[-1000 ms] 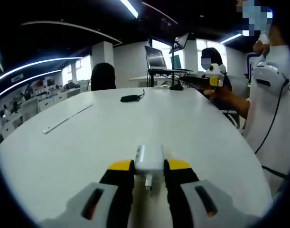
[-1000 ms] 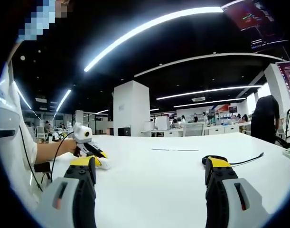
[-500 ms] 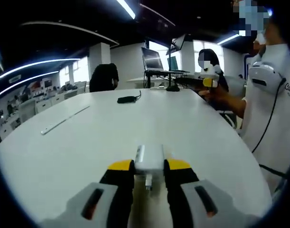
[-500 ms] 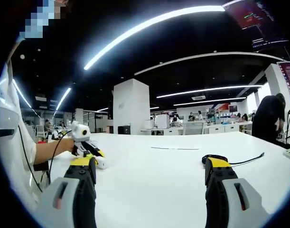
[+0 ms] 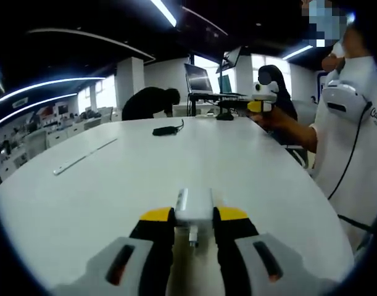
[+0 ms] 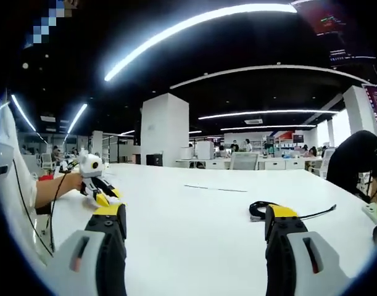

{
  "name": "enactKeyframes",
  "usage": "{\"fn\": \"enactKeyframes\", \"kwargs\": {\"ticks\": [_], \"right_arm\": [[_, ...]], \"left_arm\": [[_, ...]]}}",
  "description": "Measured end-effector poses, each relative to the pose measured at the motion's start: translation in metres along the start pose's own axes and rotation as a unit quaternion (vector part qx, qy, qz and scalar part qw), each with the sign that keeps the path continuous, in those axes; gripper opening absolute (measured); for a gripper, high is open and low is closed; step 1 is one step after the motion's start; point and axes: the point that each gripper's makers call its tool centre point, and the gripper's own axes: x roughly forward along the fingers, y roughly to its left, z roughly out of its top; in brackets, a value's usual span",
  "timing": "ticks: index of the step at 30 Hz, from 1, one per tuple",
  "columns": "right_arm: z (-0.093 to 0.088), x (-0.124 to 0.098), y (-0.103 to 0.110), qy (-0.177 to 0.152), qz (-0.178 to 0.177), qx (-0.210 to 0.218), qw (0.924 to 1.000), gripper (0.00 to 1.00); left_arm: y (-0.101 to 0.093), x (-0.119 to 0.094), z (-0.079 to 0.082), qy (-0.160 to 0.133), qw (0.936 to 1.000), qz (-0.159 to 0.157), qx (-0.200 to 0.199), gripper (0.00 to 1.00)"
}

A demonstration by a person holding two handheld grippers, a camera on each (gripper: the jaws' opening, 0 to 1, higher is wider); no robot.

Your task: Plug the desk Type‑C cable into the charger adapter.

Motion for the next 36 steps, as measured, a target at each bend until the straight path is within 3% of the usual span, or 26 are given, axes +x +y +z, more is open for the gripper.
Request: {"fn": "enactKeyframes", "kwargs": {"ticks": [8, 21, 32, 36], "right_arm": [[-0.004, 0.021, -0.009, 0.038, 0.004, -0.016, 0.9992, 0.96], [-0.002, 0.047, -0.04, 0.058, -0.003, -0.006, 0.9983, 0.96], [-0.009, 0.07, -0.061, 0.08, 0.024, 0.03, 0.996, 0.95], [-0.012, 0.076, -0.066, 0.091, 0.023, 0.025, 0.9952, 0.95]], "left_arm": [[0.001, -0.001, 0.0, -0.005, 1.0, 0.0, 0.0, 0.25], [0.003, -0.002, 0.001, -0.013, 0.9999, 0.002, -0.002, 0.25], [0.003, -0.002, 0.0, -0.017, 0.9998, 0.005, -0.006, 0.25], [0.002, -0.001, 0.0, -0.017, 0.9998, 0.006, -0.005, 0.25]]}}
